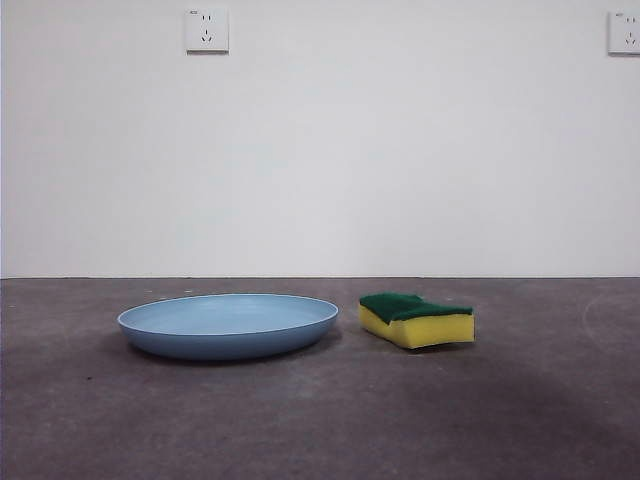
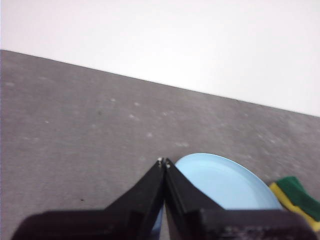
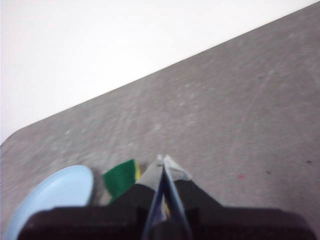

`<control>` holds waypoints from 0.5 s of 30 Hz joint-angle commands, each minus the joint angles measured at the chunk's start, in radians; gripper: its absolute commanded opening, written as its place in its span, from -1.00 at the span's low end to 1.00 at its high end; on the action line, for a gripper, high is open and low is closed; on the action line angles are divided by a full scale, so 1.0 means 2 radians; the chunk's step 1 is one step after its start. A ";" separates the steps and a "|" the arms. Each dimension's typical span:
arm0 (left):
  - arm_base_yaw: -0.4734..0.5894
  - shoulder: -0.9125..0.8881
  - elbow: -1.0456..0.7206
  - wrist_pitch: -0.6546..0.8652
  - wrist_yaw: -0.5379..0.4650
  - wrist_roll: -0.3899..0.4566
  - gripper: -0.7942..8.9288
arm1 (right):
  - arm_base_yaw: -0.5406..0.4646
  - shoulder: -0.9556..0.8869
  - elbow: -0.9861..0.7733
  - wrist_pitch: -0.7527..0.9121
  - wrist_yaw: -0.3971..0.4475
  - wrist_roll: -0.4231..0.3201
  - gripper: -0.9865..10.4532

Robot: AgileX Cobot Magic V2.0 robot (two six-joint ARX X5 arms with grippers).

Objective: Pick up the plate,pick up the cloth,clean the plate with the cloth

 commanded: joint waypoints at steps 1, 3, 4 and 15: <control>0.002 0.051 0.045 -0.017 0.026 -0.002 -0.85 | 0.001 0.054 0.056 -0.020 -0.028 -0.025 -0.85; 0.002 0.090 0.079 -0.039 0.048 0.009 -0.85 | 0.001 0.098 0.101 -0.047 -0.055 -0.050 -0.85; 0.002 0.110 0.098 -0.052 0.059 0.016 -0.85 | 0.001 0.121 0.125 -0.065 -0.068 -0.063 -0.85; 0.001 0.286 0.237 -0.209 0.158 0.086 -0.84 | 0.001 0.319 0.327 -0.257 -0.160 -0.200 -0.80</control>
